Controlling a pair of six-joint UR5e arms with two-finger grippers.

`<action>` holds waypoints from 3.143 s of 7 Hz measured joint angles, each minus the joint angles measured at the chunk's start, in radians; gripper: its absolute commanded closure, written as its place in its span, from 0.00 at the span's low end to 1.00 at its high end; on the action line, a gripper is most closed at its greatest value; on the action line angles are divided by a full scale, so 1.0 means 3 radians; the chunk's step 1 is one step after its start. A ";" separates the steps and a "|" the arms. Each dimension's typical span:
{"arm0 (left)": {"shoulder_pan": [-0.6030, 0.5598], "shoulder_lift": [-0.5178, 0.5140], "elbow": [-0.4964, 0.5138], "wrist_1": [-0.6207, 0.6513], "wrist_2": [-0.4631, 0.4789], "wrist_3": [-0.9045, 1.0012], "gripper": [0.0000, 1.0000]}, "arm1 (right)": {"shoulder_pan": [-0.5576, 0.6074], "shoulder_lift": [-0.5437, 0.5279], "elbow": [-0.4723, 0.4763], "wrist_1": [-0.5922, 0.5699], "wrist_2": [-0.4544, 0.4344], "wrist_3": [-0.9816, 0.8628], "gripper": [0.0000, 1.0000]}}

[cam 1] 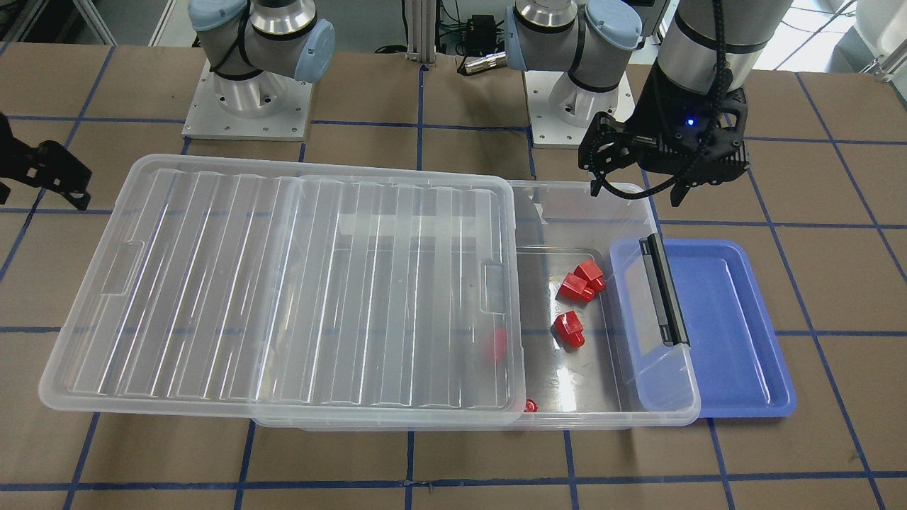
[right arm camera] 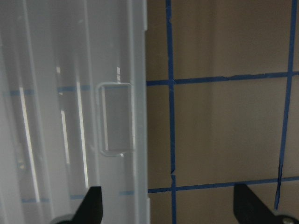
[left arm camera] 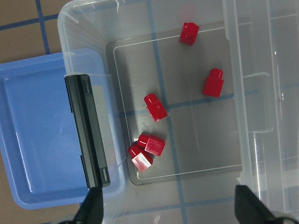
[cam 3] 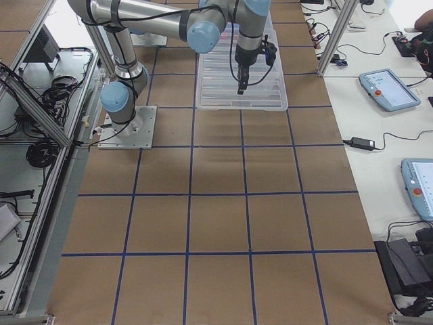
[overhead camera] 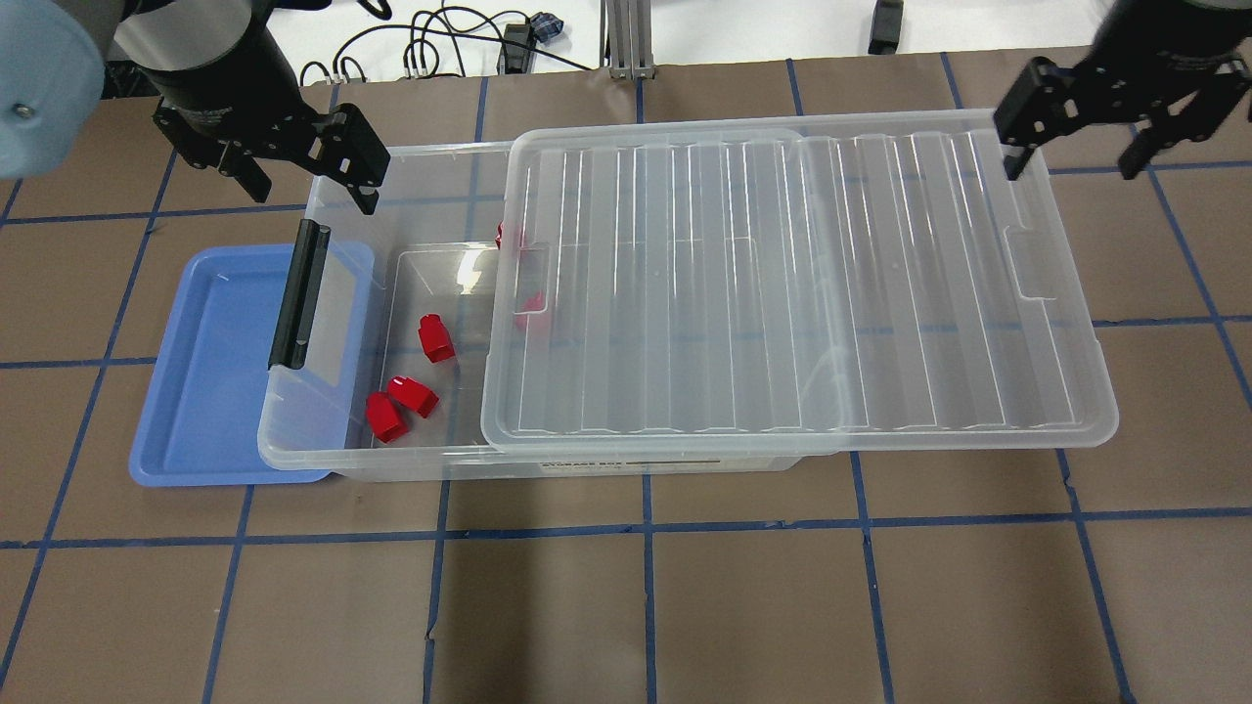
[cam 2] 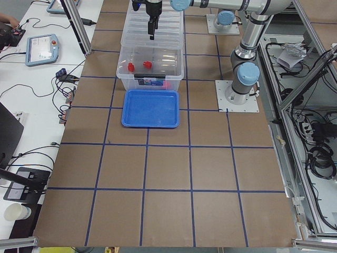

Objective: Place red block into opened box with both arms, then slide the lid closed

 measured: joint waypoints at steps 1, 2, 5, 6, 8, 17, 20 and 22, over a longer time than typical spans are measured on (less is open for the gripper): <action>0.0001 0.0001 0.0000 0.0000 0.0001 0.0007 0.00 | -0.0217 0.0047 0.0245 -0.0244 -0.0021 -0.0256 0.00; 0.0001 0.0001 -0.0002 0.0000 0.0001 0.0012 0.00 | -0.0322 0.0084 0.0479 -0.0496 -0.0021 -0.0372 0.00; 0.0002 0.0004 -0.0003 0.0000 0.0002 0.0018 0.00 | -0.0342 0.0092 0.0744 -0.0809 0.0037 -0.0392 0.00; 0.0002 0.0004 -0.0005 0.0000 0.0002 0.0018 0.00 | -0.0305 0.0096 0.0764 -0.0832 0.0119 -0.0383 0.00; 0.0002 0.0007 -0.0008 0.0000 0.0002 0.0018 0.00 | -0.0190 0.0097 0.0806 -0.0869 0.0186 -0.0314 0.00; 0.0011 0.0015 -0.0009 0.0000 0.0002 0.0023 0.00 | 0.1002 0.0157 0.0778 -0.1011 0.0209 0.0400 0.00; 0.0012 0.0015 -0.0009 0.0000 0.0002 0.0023 0.00 | 0.1046 0.0147 0.0521 -0.0889 0.0184 0.0412 0.00; 0.0012 0.0015 -0.0005 0.0000 0.0002 0.0023 0.00 | 0.1142 -0.0013 0.0188 -0.0463 0.0186 0.0490 0.00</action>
